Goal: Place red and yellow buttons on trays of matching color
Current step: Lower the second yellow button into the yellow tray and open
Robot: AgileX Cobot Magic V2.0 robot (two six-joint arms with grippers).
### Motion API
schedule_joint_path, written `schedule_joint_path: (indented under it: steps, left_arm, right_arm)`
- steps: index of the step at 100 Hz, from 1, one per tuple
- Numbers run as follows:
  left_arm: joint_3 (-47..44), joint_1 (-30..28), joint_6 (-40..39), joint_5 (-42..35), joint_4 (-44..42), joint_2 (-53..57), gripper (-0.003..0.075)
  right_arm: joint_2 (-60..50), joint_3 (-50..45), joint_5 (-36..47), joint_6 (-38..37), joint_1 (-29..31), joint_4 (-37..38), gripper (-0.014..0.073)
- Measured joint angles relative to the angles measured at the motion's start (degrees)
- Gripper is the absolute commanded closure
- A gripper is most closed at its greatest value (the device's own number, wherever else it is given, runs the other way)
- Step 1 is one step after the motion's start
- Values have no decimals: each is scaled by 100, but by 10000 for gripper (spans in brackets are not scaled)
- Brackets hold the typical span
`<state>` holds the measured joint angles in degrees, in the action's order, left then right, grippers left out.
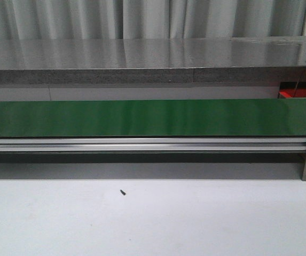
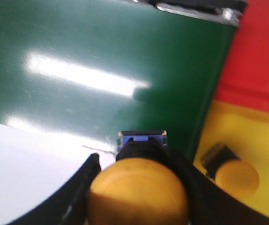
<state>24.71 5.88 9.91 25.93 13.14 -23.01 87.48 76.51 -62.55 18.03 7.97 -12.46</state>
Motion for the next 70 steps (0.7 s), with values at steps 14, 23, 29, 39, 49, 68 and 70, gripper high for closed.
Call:
schedule_joint_path:
  steps: [14, 23, 29, 39, 49, 68, 70]
  left_arm:
    - [0, 0, 0, 0, 0, 0, 739]
    - [0, 0, 0, 0, 0, 0, 740]
    - [0, 0, 0, 0, 0, 0, 740]
    - [0, 0, 0, 0, 0, 0, 740]
    - [0, 0, 0, 0, 0, 0, 740]
    - [0, 0, 0, 0, 0, 0, 740]
    - [0, 0, 0, 0, 0, 0, 739]
  right_arm:
    - [-628, -948, -40, -299, 687, -21, 398]
    - [-901, -1554, -11, -385, 1029, -21, 398]
    - [-1013, -1935, 110, -437, 1201, -21, 398]
    - [-1077, -2460, 635, -507, 1342, -29, 398]
    - [-1077, -2906, 1260, -525, 1378, -29, 398]
    - [-1065, -3315, 2129, -543, 1378, -34, 398]
    - [-1052, -3315, 2178, -543, 1378, -34, 398]
